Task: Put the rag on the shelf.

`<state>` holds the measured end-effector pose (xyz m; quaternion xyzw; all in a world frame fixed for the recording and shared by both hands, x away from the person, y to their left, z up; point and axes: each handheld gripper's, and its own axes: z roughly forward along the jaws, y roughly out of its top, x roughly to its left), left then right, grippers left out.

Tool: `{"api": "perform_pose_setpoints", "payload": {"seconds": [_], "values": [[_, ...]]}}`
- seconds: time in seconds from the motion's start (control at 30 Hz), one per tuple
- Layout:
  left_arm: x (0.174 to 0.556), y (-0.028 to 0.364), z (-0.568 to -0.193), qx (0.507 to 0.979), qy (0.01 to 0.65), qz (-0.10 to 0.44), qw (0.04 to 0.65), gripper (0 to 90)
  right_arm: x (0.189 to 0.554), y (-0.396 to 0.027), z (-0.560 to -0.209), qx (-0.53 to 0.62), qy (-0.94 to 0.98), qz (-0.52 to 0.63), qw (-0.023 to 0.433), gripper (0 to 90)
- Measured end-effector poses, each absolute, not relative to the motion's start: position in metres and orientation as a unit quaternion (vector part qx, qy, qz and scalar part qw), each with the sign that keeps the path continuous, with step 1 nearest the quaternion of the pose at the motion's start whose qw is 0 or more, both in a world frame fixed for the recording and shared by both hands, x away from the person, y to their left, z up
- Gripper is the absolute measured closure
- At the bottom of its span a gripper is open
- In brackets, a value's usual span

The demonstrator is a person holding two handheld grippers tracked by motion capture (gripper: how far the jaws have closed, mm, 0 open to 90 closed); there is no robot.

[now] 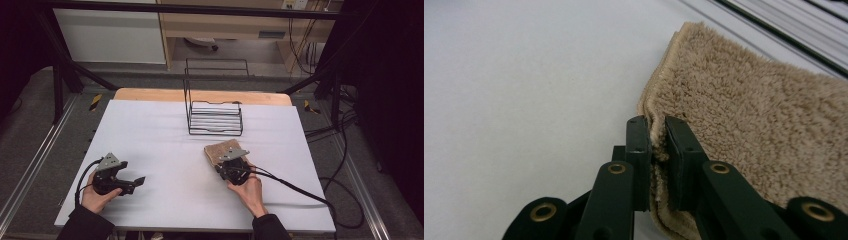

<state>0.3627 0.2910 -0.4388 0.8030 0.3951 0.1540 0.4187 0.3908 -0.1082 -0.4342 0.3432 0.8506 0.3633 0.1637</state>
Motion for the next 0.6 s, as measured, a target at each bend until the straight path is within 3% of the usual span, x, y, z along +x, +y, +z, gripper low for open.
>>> {"api": "perform_pose_setpoints", "payload": {"seconds": [0.6], "values": [[0.362,0.290,-0.439,0.804,0.395,0.153,0.417,6.0,0.359,-0.121,-0.426,0.292,0.869,0.391,0.081,81.1]]}}
